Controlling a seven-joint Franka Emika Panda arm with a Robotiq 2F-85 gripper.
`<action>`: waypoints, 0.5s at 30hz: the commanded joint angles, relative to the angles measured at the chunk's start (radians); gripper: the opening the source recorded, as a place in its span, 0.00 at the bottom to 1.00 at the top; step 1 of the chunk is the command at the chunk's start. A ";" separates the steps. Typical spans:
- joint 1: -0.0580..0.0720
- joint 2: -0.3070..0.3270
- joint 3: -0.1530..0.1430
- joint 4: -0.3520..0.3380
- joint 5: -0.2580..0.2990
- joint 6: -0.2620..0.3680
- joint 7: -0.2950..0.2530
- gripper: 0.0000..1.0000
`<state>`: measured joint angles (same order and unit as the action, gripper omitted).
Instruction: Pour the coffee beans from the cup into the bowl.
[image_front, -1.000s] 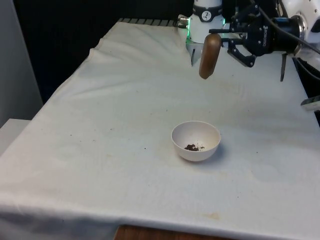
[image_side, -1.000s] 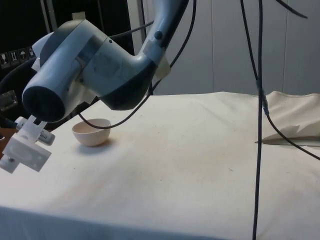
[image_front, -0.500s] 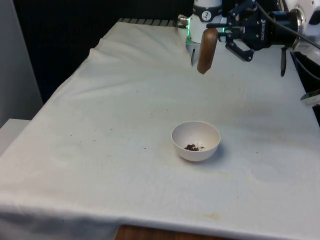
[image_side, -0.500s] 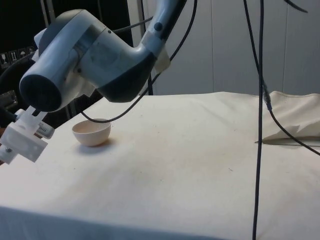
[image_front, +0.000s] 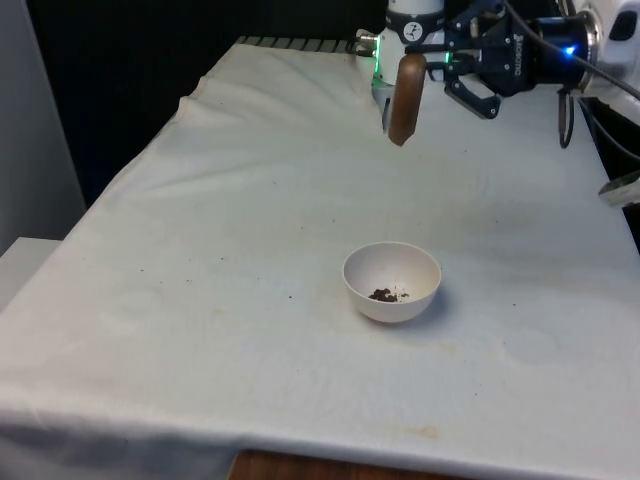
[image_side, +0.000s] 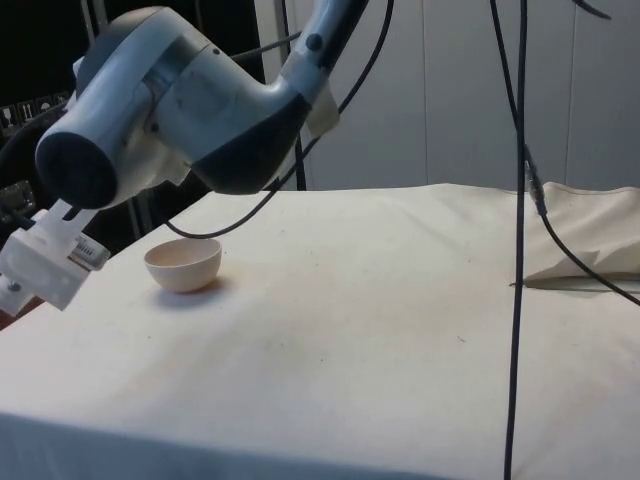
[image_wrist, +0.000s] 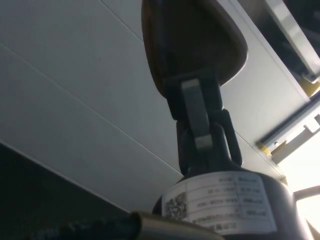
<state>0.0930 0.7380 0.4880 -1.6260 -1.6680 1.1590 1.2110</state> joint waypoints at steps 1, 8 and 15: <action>-0.011 -0.009 0.009 -0.006 0.013 0.017 0.008 0.01; -0.019 -0.017 0.009 -0.004 0.033 0.027 0.018 0.01; -0.025 -0.026 0.009 -0.003 0.049 0.037 0.024 0.01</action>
<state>0.0770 0.7190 0.4890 -1.6250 -1.6290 1.1810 1.2290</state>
